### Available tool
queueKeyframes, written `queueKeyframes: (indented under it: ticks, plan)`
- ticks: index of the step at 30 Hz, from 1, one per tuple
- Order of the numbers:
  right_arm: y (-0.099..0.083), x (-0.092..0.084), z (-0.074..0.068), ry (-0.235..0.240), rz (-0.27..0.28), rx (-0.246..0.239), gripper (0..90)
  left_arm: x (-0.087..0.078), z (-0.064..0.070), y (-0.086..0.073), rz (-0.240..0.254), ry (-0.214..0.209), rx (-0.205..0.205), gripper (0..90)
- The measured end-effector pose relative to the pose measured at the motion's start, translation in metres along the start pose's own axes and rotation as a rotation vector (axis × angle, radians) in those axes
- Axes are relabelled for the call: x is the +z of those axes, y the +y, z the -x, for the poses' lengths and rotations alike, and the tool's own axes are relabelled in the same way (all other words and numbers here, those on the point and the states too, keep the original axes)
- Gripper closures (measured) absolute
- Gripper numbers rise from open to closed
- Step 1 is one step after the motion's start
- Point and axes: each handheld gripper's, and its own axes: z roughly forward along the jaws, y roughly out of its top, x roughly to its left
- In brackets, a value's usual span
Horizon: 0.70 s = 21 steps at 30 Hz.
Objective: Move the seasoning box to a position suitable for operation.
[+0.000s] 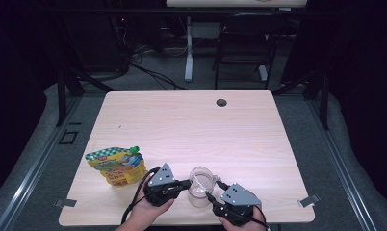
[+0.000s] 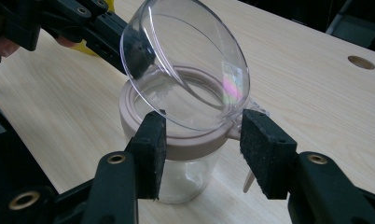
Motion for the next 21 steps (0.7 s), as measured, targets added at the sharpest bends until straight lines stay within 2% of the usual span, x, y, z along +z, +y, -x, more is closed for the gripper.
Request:
queueKeyframes:
  ticks: [7, 14, 21]
  plan:
    - [0.001, -0.003, 0.003, -0.008, 0.032, 0.014, 51.3, 0.000, 0.000, -0.001, 0.007, 0.002, -0.001, 90.0]
    - [0.002, -0.006, 0.005, -0.023, 0.062, 0.032, 58.2, 0.000, 0.000, -0.001, 0.008, 0.004, 0.000, 90.0]
    - [0.002, -0.011, 0.013, -0.020, 0.085, 0.079, 63.8, 0.000, 0.000, -0.001, 0.009, 0.002, 0.001, 90.0]
